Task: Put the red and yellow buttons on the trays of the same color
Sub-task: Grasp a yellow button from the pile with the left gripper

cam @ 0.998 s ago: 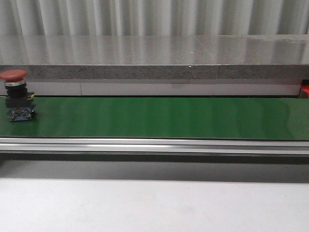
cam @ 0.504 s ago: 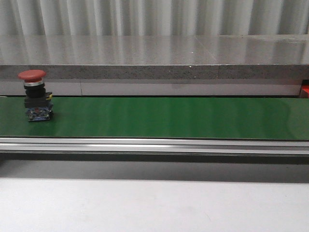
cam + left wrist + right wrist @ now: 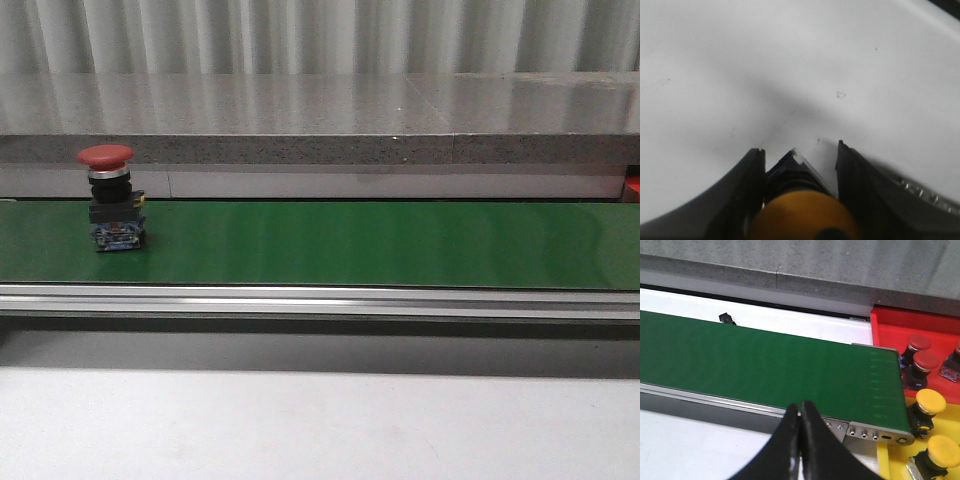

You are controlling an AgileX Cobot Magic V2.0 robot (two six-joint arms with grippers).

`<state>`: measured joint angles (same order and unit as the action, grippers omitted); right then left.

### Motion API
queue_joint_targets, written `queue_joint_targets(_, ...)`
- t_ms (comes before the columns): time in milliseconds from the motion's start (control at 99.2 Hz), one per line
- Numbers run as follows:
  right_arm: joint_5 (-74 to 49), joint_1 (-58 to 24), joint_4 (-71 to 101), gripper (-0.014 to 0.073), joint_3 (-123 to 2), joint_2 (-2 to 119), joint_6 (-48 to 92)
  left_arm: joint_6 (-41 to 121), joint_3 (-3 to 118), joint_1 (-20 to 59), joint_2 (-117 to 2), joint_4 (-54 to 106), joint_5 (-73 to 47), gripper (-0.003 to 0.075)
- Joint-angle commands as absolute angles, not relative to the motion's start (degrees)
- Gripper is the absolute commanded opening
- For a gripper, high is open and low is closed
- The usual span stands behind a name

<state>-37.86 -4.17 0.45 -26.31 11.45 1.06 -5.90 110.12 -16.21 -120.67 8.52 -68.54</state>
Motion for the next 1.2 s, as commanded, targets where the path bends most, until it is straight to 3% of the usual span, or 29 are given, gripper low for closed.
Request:
queue_joint_targets(0, -33.31, -4.15, 0.00, -0.0068, -27.78, 12.06, 1.40, 0.00, 112.10, -15.40, -114.60, 8.22, -71.65, 0.0149)
queue_joint_targets(323, -33.31, -4.15, 0.00, -0.0068, -27.78, 12.06, 1.40, 5.34, 109.01, -8.99, -106.34, 6.69, -71.05, 0.0149)
queue_joint_targets(635, -33.31, -4.15, 0.00, -0.0068, -27.78, 12.06, 1.40, 5.34, 92.52, -4.67, -96.05, 6.92, -61.75, 0.0149)
queue_joint_targets(1190, -33.31, -4.15, 0.00, -0.0068, -27.78, 12.06, 1.40, 5.34, 77.63, -4.06, -96.44, 7.56, -51.51, 0.0150)
